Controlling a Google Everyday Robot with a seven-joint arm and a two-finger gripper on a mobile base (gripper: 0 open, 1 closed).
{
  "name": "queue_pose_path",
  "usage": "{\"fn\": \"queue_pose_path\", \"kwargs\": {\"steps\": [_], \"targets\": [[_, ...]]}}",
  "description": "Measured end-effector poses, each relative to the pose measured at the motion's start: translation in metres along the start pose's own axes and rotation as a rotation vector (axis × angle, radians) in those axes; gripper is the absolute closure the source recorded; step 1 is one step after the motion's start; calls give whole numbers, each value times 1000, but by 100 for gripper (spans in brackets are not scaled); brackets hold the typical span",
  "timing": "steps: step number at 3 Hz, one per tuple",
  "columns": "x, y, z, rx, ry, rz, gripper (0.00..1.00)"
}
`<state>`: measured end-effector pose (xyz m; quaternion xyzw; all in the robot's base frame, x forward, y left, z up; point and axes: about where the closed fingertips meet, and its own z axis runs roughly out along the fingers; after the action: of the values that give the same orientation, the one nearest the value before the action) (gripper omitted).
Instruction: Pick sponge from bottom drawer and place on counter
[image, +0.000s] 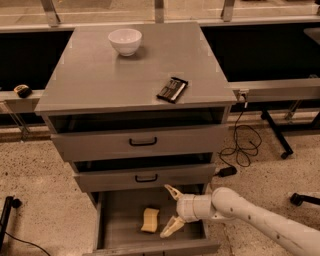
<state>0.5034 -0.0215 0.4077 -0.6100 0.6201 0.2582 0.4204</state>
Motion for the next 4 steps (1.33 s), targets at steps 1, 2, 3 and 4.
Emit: {"fn": "queue_pose_path", "kwargs": {"steps": [1, 2, 3, 4], "targets": [[75, 1, 65, 17, -52, 105, 0], [114, 10, 102, 13, -65, 163, 0], [142, 14, 128, 13, -52, 199, 0], [169, 7, 152, 8, -28, 215, 0]]}}
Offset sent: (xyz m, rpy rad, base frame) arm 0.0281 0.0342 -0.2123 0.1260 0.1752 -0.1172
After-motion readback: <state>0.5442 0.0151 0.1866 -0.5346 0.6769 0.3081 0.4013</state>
